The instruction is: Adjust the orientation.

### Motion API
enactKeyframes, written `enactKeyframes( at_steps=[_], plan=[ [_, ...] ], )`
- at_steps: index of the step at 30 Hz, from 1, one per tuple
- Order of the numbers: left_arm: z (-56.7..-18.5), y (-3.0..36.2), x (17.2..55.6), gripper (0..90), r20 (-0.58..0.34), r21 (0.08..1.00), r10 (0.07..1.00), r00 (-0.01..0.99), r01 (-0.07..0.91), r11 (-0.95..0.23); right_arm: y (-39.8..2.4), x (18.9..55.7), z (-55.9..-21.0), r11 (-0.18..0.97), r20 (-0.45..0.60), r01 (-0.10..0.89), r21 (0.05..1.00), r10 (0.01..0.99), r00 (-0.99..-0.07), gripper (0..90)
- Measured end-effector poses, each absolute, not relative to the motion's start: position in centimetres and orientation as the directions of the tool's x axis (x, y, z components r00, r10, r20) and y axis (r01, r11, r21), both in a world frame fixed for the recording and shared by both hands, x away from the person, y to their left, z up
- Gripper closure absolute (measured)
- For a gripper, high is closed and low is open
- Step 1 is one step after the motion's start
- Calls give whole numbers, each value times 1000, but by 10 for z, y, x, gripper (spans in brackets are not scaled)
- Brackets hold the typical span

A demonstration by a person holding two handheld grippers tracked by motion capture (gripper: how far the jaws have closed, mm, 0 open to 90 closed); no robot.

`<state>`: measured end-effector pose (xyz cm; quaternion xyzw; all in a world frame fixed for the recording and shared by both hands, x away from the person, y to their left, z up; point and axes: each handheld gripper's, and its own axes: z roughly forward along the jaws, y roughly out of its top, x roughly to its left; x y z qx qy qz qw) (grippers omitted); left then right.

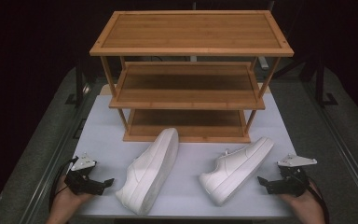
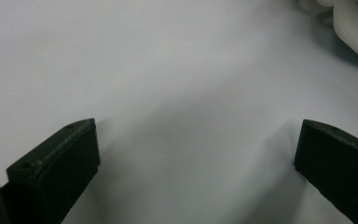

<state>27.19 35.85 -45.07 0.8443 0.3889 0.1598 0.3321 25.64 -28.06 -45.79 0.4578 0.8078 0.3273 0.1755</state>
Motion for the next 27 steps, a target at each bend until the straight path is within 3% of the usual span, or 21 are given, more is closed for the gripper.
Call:
enactKeyframes(
  at_steps=[16, 19, 21, 27],
  plan=[
    [-449, 361, 272, 27, 4, 695, 764, 646, 547, -466, -281, 256, -458, 365, 14, 620, 694, 855, -519, 33],
    [-446, 363, 271, 159, -18, 711, 744, 668, 532, -460, -281, 256, -459, 365, 15, 620, 694, 854, -519, 34],
    [-443, 362, 270, 199, -16, 716, 743, 669, 526, -459, -281, 256, -458, 364, 15, 620, 694, 855, -519, 34],
    [-423, 361, 266, 610, -68, 774, 693, 718, 476, -417, -281, 256, -459, 364, 16, 621, 694, 855, -519, 34]
  ],
)
